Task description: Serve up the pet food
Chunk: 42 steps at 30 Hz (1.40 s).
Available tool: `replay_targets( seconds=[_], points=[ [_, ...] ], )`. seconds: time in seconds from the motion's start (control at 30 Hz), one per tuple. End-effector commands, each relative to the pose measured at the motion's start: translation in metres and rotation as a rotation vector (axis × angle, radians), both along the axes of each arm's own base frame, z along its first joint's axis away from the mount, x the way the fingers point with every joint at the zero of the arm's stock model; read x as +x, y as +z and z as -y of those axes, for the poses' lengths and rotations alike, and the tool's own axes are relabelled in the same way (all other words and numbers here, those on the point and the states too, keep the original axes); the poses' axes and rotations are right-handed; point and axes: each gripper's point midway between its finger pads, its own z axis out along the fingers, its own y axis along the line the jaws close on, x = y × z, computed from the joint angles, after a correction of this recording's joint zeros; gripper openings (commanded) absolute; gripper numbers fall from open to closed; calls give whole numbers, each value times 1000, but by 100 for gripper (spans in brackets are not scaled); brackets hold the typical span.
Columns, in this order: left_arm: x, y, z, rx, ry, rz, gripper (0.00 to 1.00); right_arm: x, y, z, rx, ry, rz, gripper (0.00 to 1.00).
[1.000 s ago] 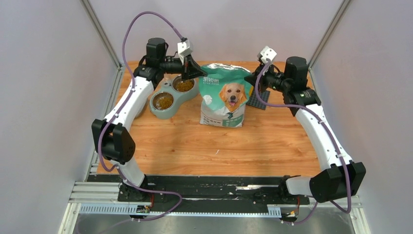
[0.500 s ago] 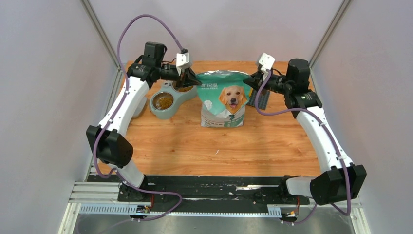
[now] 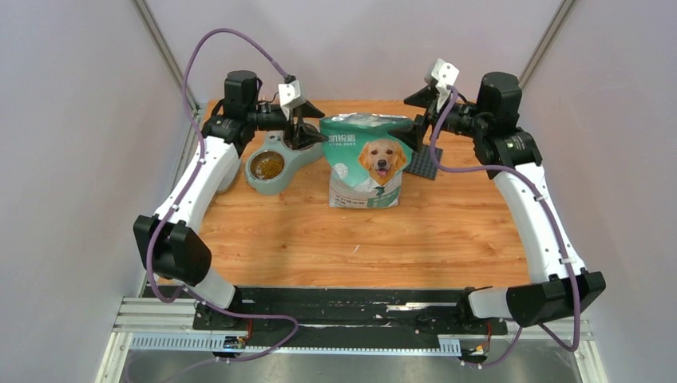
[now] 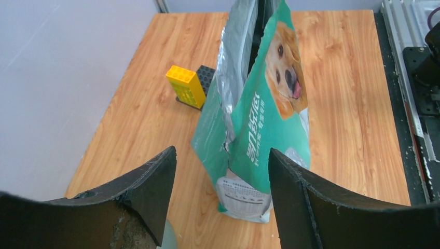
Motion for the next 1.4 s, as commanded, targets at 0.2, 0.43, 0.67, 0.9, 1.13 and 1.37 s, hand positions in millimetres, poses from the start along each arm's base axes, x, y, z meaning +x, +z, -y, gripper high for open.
replay_targets(
  seconds=[0.2,0.43,0.67,0.9,1.13,1.37],
  points=[
    [4,33,17,-73,-59,61,69,14,-9,-69,-48,109,-70,91],
    [-4,24,19,-57,-123,31,44,17,-34,-104,-166,215,12,82],
    [-11,14,15,-11,-134,38,28,25,-35,-113,-206,234,52,35],
    [-13,16,11,17,-127,66,15,29,-45,-120,-292,196,78,72],
    [-11,21,8,33,-97,93,0,39,-39,-142,-282,164,66,84],
    [-11,23,4,50,-74,120,0,51,-44,-141,-293,74,2,39]
  ],
)
